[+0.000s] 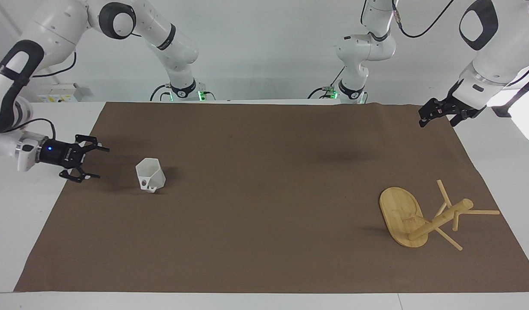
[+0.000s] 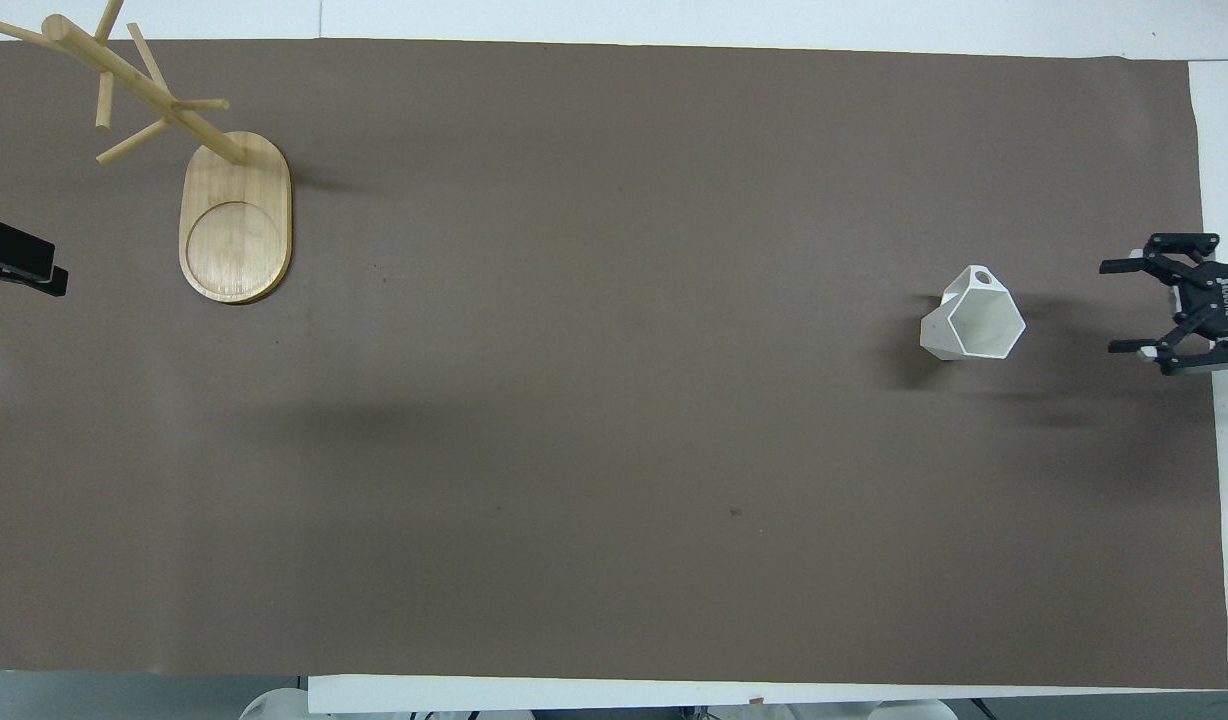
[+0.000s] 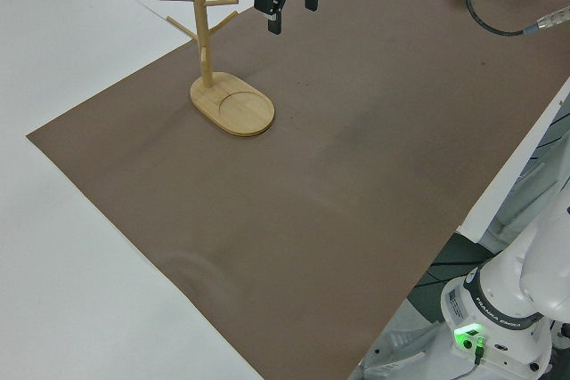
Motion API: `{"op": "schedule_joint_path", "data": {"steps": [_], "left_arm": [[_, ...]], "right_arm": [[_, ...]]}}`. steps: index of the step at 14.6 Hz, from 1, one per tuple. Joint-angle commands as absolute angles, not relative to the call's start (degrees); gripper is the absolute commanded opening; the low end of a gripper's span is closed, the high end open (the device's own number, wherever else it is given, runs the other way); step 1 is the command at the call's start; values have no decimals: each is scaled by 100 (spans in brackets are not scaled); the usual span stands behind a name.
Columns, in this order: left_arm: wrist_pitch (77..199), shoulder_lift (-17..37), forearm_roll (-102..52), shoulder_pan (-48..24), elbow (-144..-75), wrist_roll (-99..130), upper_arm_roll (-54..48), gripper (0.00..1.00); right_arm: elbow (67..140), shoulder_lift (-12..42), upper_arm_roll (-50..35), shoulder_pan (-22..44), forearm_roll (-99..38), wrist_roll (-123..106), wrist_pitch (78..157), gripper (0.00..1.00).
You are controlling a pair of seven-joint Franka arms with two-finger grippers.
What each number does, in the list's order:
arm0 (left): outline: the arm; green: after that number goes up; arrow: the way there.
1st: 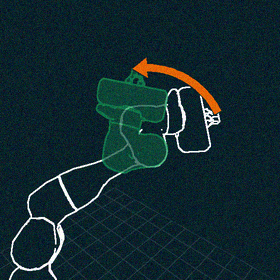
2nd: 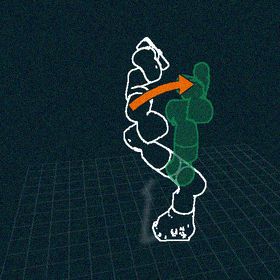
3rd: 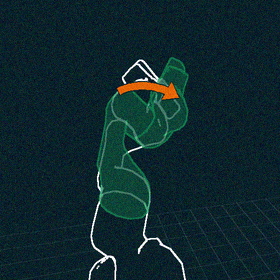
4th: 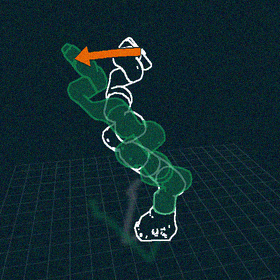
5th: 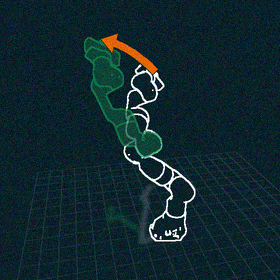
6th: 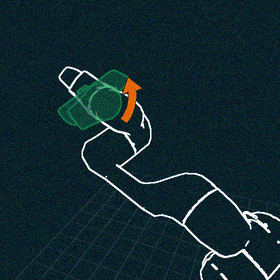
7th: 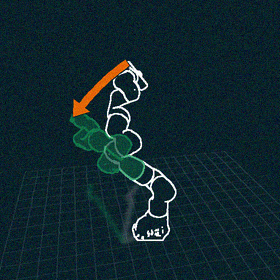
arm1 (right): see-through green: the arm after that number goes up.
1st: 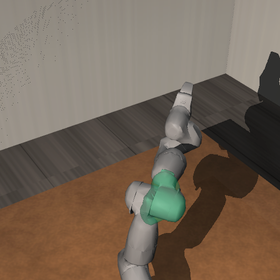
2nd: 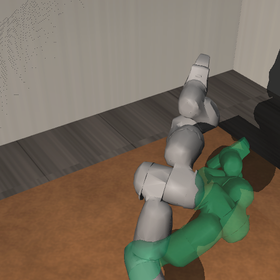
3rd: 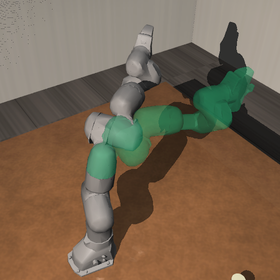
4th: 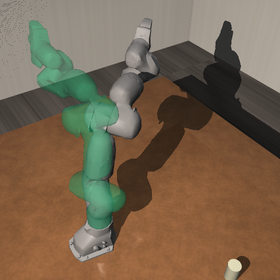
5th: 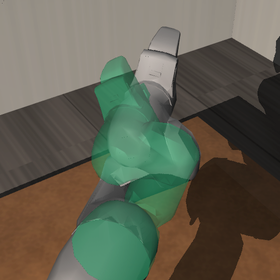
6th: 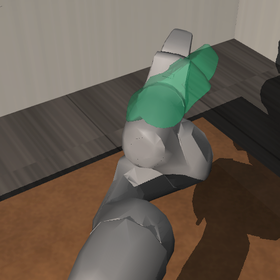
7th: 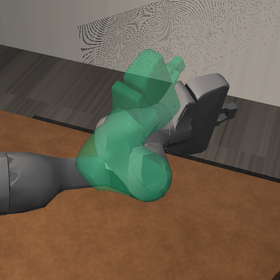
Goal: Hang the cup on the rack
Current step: 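Reach the open right gripper toward the white mug's side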
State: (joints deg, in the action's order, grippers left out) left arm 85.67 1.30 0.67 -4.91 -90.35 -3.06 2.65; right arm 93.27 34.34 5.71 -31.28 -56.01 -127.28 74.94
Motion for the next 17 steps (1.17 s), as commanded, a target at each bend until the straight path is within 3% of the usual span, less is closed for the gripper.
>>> {"op": "schedule_joint_path", "data": {"steps": [1, 6, 17], "left_arm": [[8561, -53, 167, -466, -9237, -343, 255, 100], [8561, -53, 167, -466, -9237, -343, 255, 100], [8561, -53, 167, -466, -9237, -343, 255, 100]], "right_arm": [[9668, 3593, 483, -3085, -6019, -13507, 7409, 100], [10142, 3639, 483, -2856, -6126, -14431, 7672, 100], [10432, 3691, 483, -2839, -6223, -14712, 7910, 100]]}}
